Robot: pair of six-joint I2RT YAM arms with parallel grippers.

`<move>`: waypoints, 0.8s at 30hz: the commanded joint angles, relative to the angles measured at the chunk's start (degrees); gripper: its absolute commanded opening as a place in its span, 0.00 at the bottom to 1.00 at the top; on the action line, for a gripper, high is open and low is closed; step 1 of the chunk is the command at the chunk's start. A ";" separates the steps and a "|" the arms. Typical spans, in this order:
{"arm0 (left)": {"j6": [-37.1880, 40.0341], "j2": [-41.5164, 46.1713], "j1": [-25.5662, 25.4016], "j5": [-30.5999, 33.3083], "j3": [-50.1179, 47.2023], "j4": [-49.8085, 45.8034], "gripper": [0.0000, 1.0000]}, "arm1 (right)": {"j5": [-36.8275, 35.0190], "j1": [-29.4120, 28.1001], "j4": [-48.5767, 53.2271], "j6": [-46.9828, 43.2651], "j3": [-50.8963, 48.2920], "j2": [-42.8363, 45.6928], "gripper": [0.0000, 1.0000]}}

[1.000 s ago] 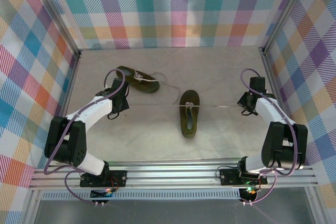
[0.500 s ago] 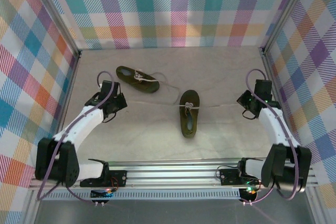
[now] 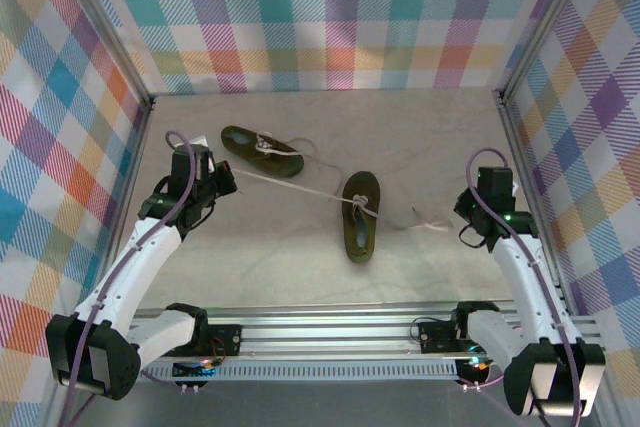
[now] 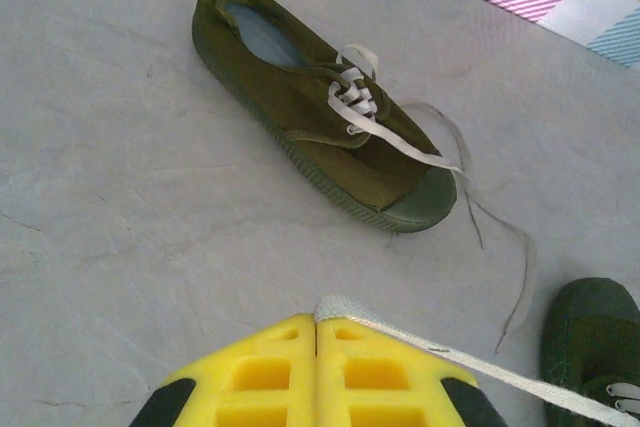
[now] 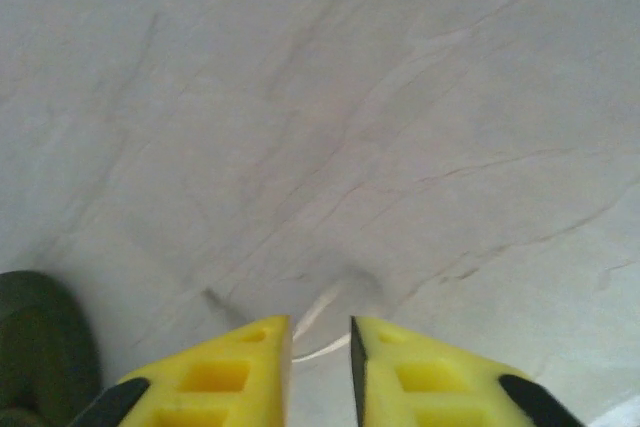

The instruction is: Tie the shoes

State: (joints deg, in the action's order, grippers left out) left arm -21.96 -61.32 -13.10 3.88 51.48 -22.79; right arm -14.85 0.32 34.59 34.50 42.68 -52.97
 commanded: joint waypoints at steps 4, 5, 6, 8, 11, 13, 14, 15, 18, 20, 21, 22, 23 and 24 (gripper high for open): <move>0.25 0.01 -0.52 2.02 1.10 -2.97 0.00 | -1.55 -0.09 2.79 -3.38 2.01 0.47 0.46; -0.07 -0.03 -0.52 3.20 1.32 -3.62 0.00 | 2.40 -0.27 1.36 -5.36 1.93 -0.55 0.47; -0.38 -0.15 -0.52 4.33 1.63 -4.38 0.00 | 5.05 -0.87 0.78 -6.77 2.29 -2.10 0.48; -0.38 -0.59 -0.52 5.06 2.15 -5.06 0.00 | 9.51 -4.75 0.30 -10.13 4.10 -6.85 0.48; -0.41 -1.82 -0.43 5.14 2.84 -5.93 0.00 | 15.37 -10.65 1.06 -12.02 7.21 -14.72 0.48; -0.53 -2.22 -0.43 4.95 3.13 -6.22 0.00 | 14.07 -13.32 2.71 -12.18 8.96 -19.95 0.47; -0.53 -2.29 -0.43 4.65 2.95 -6.06 0.00 | 11.68 -14.28 3.65 -12.24 9.76 -22.59 0.46; -0.55 -2.30 -0.43 4.50 2.98 -6.03 0.00 | 9.54 -14.61 5.14 -11.94 10.64 -24.72 0.46; -0.54 -2.38 -0.45 4.12 2.92 -6.25 0.00 | 7.02 -15.08 6.72 -12.55 12.21 -29.82 0.44; -0.50 -2.58 -0.43 4.13 2.92 -6.24 0.00 | 7.85 -15.41 6.99 -13.12 12.77 -32.40 0.42; -0.62 -2.65 -0.43 4.13 2.85 -6.14 0.00 | 8.03 -15.48 6.70 -13.27 12.87 -33.26 0.42; -0.68 -2.73 -0.43 4.06 2.84 -6.13 0.00 | 8.29 -15.51 6.24 -13.36 12.87 -34.27 0.42; -0.72 -2.80 -0.43 3.99 2.76 -6.05 0.00 | 8.35 -15.52 5.98 -13.56 13.10 -35.26 0.41; -0.80 -2.93 -0.43 3.77 2.77 -5.98 0.00 | 8.03 -15.52 5.93 -13.68 13.41 -36.17 0.41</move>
State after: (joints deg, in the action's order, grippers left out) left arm -22.20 -63.75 -13.37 7.35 52.56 -28.27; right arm -6.20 -14.72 38.94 22.35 54.13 -87.57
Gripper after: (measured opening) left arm 0.053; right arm 0.410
